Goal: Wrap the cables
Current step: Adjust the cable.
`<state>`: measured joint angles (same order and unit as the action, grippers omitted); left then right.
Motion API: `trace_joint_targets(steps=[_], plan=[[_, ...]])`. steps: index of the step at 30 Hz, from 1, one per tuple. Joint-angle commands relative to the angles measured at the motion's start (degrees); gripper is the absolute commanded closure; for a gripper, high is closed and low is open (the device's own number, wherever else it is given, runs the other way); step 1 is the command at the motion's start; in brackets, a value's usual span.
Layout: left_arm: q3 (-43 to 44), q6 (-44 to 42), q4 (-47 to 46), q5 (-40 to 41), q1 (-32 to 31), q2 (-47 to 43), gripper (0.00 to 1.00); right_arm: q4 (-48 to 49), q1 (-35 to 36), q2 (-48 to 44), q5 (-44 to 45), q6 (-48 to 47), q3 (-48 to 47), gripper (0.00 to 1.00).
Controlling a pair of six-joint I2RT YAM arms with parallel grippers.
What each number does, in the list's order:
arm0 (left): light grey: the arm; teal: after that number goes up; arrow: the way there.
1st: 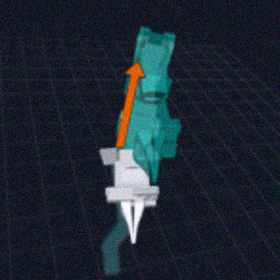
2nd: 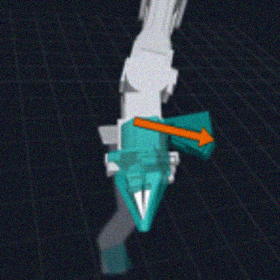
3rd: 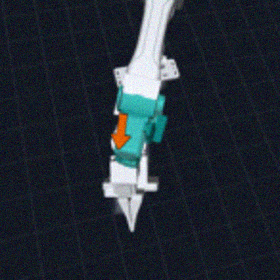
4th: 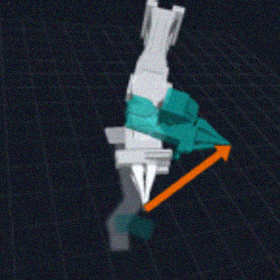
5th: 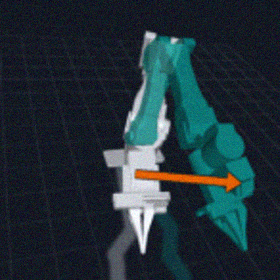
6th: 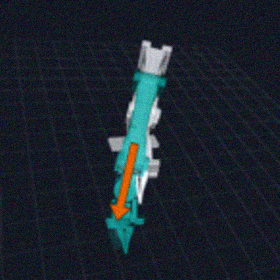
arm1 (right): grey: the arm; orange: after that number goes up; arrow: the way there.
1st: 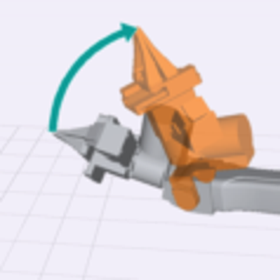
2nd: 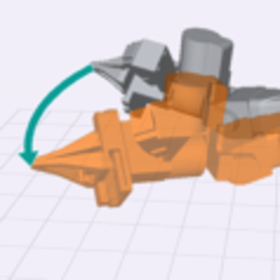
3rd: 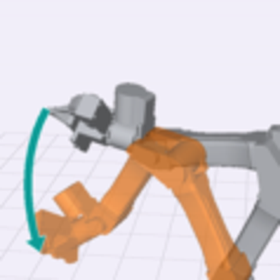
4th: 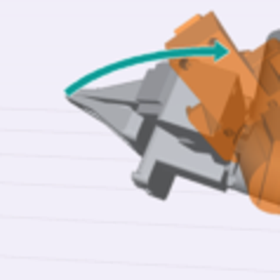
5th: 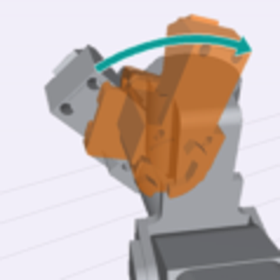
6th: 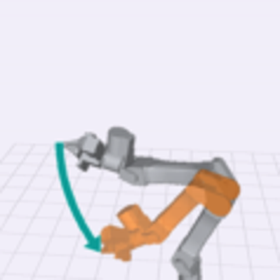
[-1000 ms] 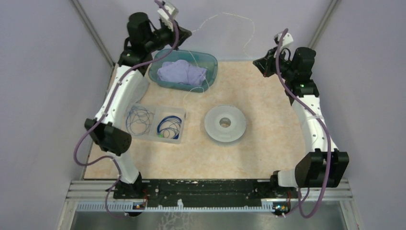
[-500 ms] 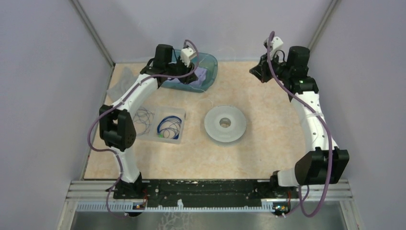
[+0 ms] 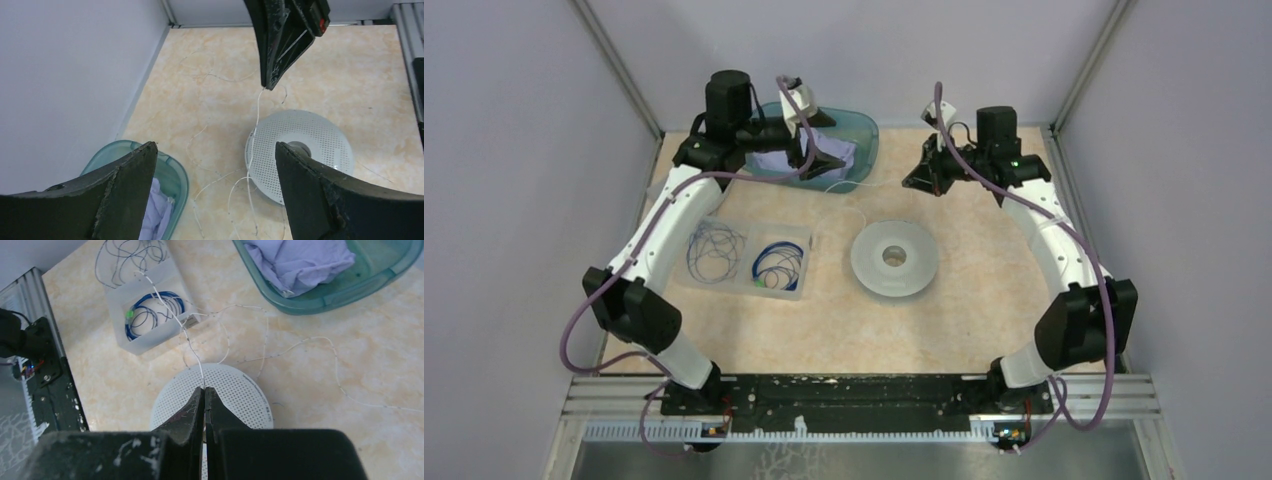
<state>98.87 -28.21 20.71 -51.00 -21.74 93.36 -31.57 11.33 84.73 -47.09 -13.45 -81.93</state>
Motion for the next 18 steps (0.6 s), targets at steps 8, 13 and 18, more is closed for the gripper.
trace_joint_targets(steps=[8, 13, 18], plan=[[-0.67, 0.05, 5.44, -5.37, -6.05, 5.03, 0.15, 2.63, 3.60, 0.11, -11.70, 1.03, -3.92, 1.00], [-0.49, -2.54, 9.13, -4.66, -8.46, 6.76, 0.31, 3.57, 3.59, -0.47, -13.01, 1.54, -2.98, 1.00], [-0.17, -5.07, 12.19, -2.49, -10.10, 8.42, 0.46, 4.07, 3.61, -0.83, -13.08, 1.81, -2.62, 1.00]])
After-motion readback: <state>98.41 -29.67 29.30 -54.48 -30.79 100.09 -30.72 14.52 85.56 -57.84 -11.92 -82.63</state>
